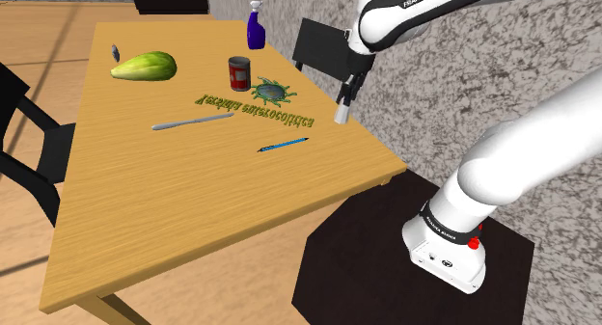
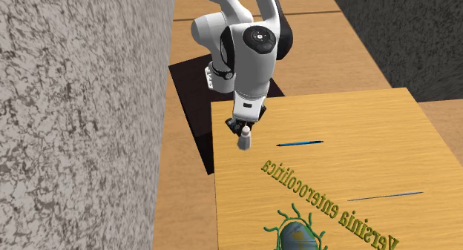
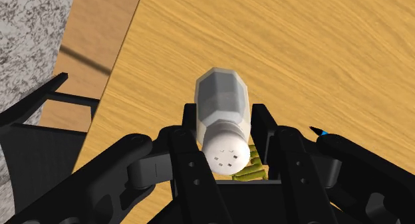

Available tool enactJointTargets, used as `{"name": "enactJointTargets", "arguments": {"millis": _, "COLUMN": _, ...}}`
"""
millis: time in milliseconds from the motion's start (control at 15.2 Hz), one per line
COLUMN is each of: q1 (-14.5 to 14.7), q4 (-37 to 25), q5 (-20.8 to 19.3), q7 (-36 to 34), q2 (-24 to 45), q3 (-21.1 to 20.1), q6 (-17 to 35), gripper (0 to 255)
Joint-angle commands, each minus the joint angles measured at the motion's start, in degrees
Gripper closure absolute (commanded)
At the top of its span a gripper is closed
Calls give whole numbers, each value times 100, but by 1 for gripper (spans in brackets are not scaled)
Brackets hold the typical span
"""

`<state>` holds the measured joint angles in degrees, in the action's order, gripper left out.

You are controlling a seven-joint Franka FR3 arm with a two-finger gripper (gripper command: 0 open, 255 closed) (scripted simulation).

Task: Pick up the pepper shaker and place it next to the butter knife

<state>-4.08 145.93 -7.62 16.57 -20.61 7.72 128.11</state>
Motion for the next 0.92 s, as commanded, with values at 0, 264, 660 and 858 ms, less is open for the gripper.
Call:
{"name": "enactJointTargets", "arguments": {"millis": 0, "q1": 7, "q4": -95, "q5": 11, "q7": 0, "q2": -76, "q3": -15, "q6": -174, "gripper": 255}}
{"name": "enactJointTargets", "arguments": {"millis": 264, "q1": 13, "q4": -296, "q5": 27, "q7": 17, "q2": -219, "q3": -33, "q6": -518, "gripper": 255}}
{"name": "enactJointTargets", "arguments": {"millis": 660, "q1": 21, "q4": -632, "q5": 52, "q7": 44, "q2": -386, "q3": -60, "q6": -1020, "gripper": 255}}
{"name": "enactJointTargets", "arguments": {"millis": 858, "q1": 25, "q4": -814, "q5": 64, "q7": 57, "q2": -449, "q3": -72, "q6": -1265, "gripper": 255}}
